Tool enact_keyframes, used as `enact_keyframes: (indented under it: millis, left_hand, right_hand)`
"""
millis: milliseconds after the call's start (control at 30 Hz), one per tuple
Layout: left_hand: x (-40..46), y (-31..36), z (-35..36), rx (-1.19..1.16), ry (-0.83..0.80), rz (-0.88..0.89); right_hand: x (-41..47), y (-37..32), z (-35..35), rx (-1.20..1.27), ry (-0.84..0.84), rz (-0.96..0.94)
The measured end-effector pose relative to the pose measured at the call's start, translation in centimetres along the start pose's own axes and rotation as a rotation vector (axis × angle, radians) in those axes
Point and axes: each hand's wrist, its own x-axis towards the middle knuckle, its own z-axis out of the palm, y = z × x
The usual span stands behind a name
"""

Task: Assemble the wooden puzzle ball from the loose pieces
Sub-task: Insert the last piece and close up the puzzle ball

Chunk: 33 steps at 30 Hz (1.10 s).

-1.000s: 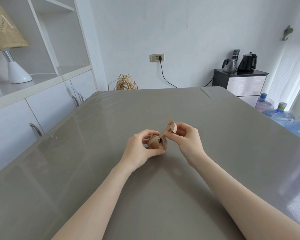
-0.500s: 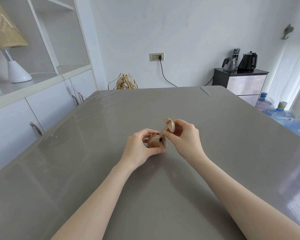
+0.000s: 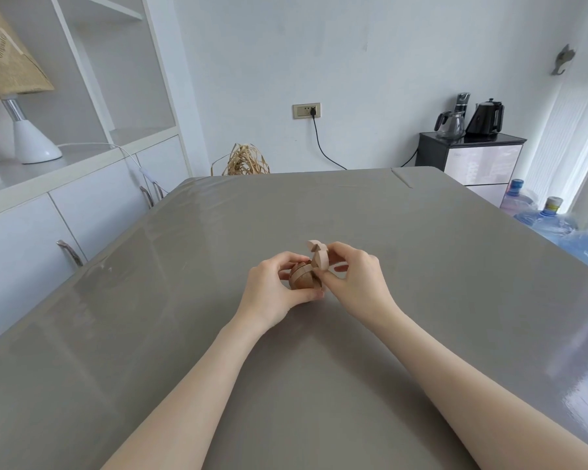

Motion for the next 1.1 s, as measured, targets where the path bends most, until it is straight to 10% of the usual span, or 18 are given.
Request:
enact_keyframes:
  millis: [267, 1100]
  left_hand:
    - [0.0, -0.1, 0.1, -0.033, 0.004, -0.003]
    - [-0.3, 0.8, 0.6, -0.095, 0.065, 0.148]
  right_hand:
    - [0.7, 0.6, -1.0, 0.751, -0.357, 0.414]
    - [0.4, 0.8, -1.2, 0.928, -0.435, 0.511]
